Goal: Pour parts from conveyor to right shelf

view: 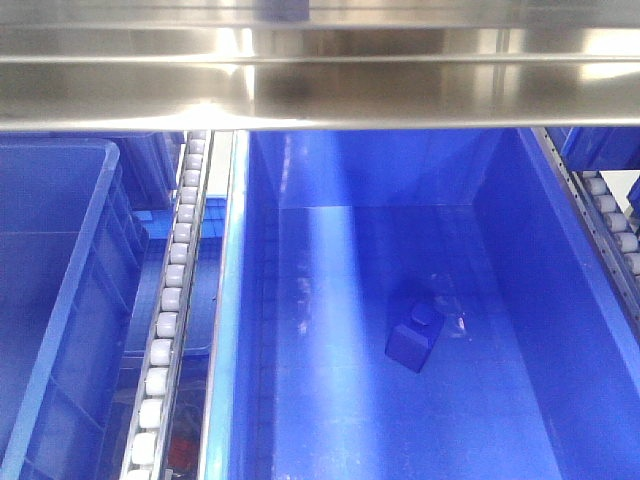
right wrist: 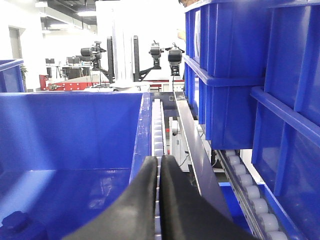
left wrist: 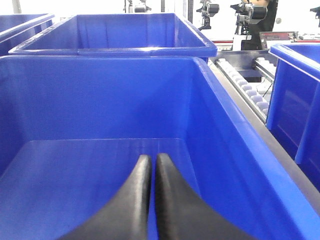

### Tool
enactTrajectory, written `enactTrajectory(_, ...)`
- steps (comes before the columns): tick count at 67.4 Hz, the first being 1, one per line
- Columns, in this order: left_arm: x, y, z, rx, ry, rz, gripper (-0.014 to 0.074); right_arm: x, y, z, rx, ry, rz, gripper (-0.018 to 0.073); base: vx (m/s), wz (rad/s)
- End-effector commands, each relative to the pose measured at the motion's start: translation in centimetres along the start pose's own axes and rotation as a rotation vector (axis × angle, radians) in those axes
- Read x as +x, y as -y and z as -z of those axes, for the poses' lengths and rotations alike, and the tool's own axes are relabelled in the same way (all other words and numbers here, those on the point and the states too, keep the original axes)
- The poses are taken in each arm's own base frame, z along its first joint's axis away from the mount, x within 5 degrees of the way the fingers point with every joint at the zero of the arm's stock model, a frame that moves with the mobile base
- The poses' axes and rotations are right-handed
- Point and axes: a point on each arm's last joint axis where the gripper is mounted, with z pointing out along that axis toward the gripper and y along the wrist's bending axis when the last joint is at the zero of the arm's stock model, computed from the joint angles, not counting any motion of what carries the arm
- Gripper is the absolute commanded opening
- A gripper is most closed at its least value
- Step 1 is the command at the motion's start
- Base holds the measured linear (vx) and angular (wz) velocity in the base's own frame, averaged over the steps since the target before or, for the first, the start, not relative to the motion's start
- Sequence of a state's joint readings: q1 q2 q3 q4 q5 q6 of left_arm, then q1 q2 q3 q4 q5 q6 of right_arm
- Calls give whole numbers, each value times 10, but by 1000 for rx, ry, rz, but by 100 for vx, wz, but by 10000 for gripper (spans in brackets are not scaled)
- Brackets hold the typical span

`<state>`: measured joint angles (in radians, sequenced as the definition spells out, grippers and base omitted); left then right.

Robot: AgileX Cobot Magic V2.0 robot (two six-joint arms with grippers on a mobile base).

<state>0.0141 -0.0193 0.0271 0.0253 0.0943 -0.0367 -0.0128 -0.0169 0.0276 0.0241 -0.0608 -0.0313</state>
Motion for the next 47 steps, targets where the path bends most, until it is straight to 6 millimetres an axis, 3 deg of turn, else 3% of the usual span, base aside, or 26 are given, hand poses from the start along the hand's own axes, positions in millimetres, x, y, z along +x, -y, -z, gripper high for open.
enactTrajectory(1, -16, 0, 2, 5, 103, 14, -6, -4, 0, 1, 8, 76, 8, -9, 0, 0)
enactTrajectory(47, -16, 0, 2, 5, 103, 14, -6, -5, 0, 1, 8, 77, 8, -9, 0, 0)
